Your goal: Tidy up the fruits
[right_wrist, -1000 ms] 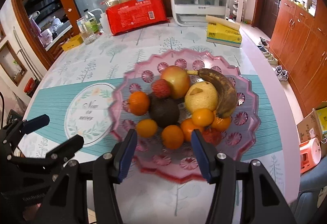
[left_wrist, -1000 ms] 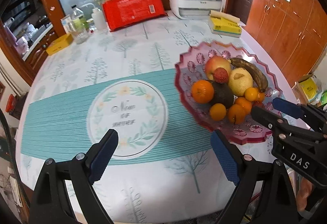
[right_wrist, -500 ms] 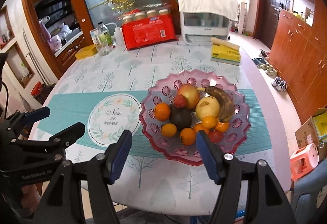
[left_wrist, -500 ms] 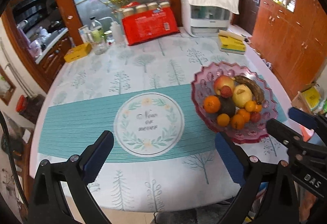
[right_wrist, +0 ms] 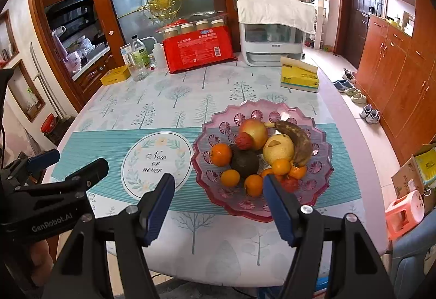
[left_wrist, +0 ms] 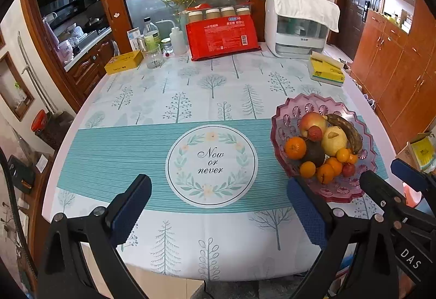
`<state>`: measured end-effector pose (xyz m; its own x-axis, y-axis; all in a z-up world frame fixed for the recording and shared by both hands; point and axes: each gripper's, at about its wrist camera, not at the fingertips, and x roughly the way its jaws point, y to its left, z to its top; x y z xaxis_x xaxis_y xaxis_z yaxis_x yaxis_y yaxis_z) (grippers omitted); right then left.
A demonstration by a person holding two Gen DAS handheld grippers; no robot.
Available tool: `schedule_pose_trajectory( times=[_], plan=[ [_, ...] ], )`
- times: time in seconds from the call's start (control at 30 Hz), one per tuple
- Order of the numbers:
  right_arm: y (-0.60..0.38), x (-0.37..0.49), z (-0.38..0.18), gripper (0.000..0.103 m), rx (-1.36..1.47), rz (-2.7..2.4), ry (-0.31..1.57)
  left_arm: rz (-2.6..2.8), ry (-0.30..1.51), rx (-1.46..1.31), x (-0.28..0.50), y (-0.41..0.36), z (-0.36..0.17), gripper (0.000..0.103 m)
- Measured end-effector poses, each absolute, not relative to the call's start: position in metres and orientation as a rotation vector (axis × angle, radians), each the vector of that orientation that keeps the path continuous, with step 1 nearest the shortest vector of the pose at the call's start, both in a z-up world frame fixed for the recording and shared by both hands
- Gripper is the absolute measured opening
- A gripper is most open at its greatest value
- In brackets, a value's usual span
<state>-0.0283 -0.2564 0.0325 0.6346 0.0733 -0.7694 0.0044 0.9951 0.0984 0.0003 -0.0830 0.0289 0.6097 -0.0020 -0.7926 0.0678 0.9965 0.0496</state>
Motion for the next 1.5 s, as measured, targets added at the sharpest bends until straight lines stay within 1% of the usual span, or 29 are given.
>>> schedule_pose_trajectory(
  times=[1.5],
  plan=[
    [-0.2531, -0.0212, 0.0301, 0.068, 0.093, 0.046, 0.888, -0.015, 0.934, 0.058, 0.0066, -0.0828, 0.0212, 0.099]
  ],
)
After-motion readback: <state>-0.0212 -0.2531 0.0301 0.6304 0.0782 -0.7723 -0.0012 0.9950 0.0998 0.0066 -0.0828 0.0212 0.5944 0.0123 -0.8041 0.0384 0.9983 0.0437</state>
